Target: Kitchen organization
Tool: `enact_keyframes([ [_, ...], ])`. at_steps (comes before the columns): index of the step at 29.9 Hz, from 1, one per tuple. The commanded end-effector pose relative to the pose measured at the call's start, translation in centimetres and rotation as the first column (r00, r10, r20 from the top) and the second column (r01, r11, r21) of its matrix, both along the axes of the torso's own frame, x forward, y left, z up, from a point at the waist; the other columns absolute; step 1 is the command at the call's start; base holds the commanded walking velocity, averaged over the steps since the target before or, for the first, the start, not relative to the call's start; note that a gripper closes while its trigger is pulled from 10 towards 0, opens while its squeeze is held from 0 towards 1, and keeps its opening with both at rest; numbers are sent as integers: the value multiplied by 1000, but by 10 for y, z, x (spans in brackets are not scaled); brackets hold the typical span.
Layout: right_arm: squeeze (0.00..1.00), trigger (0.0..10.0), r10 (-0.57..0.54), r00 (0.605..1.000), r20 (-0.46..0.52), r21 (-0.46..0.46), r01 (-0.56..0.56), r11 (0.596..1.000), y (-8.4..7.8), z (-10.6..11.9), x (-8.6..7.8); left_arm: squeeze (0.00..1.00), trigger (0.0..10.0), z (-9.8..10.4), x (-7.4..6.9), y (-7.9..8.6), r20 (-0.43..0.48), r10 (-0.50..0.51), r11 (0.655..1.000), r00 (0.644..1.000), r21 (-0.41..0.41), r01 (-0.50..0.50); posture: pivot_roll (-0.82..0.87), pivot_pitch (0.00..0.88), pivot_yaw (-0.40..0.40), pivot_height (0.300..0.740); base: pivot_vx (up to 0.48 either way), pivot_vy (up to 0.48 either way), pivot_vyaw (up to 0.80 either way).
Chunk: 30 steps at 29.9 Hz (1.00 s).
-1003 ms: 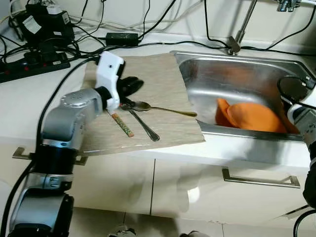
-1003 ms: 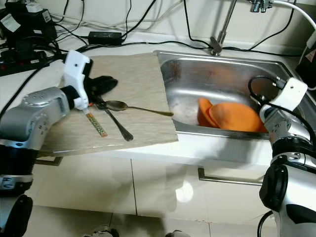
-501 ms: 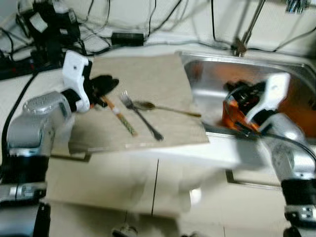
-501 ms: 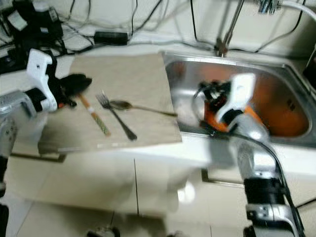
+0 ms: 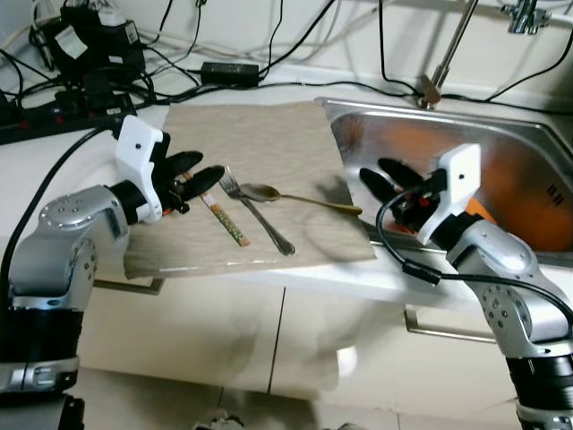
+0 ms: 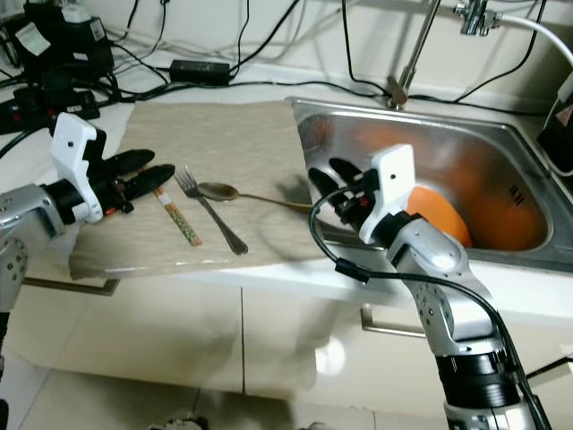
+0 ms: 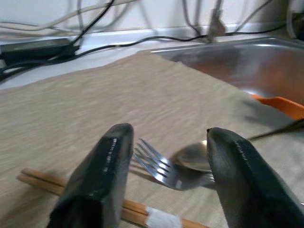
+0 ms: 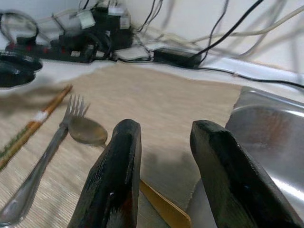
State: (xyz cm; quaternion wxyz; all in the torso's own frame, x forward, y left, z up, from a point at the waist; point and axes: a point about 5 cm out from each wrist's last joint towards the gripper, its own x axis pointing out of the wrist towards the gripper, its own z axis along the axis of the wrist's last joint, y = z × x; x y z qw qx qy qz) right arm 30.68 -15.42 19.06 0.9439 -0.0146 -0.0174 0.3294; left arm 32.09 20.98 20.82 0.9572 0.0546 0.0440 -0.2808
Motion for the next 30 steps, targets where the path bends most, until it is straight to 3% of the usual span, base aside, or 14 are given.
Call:
enact_keyframes([
  [1,0,10000,-19,1000,-18,-43,18,999,-5,-2,6,859,10000,9,-1,0,35,11,1000,999,10,-11,32,31,-76,740,0,0,0],
  [2,0,10000,-35,999,-20,-44,34,998,-7,-2,8,282,10000,7,-2,0,28,7,1000,1000,15,-8,25,25,-63,740,0,0,0],
  [3,0,10000,-35,999,-20,-44,34,998,-7,-2,8,282,10000,7,-2,0,28,7,1000,1000,15,-8,25,25,-63,740,0,0,0],
  [4,0,10000,-60,998,-12,-53,59,997,-9,-2,11,0,10000,3,-4,-1,12,-1,1000,1000,26,1,15,16,-48,740,0,0,0],
  [5,0,10000,-68,998,-9,-44,67,997,-11,-1,12,0,10000,0,-5,-2,-2,-8,999,1000,31,8,13,14,-45,740,0,0,0],
  [6,263,10000,-65,998,-13,-25,65,998,-13,0,12,0,10000,-2,-5,-3,-11,-13,999,1000,33,14,20,8,-43,740,0,0,0],
  [7,1000,10000,-28,999,-23,7,28,1000,-16,0,12,0,10000,-2,-3,-9,-13,-28,999,1000,42,28,45,13,-57,740,0,0,0],
  [13,1000,10000,161,984,-75,5,-161,987,-6,-10,30,0,10000,5,-10,-21,-31,-151,987,988,48,152,53,18,-55,740,0,0,0],
  [14,1000,10000,218,970,-111,-64,-225,972,1,-14,44,0,10000,3,-14,-18,-45,-184,980,982,71,187,51,16,-52,740,0,0,0],
  [21,1000,10000,336,923,-186,-244,-375,895,23,-2,68,0,10000,3,-19,-15,-54,-175,979,983,97,180,73,22,-75,740,0,0,0],
  [25,984,10000,375,904,-204,-275,-421,864,27,4,73,0,10000,6,-23,-14,-53,-177,979,983,96,182,86,25,-86,740,0,0,0],
  [27,533,10000,423,877,-230,-286,-476,832,30,7,74,0,10000,7,-27,-12,-57,-180,978,982,98,185,95,27,-94,740,0,0,0],
  [28,0,10000,436,868,-237,-296,-492,819,31,8,75,0,10000,7,-28,-12,-59,-181,978,982,99,186,95,27,-94,740,0,0,0],
  [30,0,10000,462,848,-261,-301,-526,795,33,6,74,0,10000,7,-30,-11,-63,-180,977,982,101,185,102,32,-100,740,0,0,0],
])
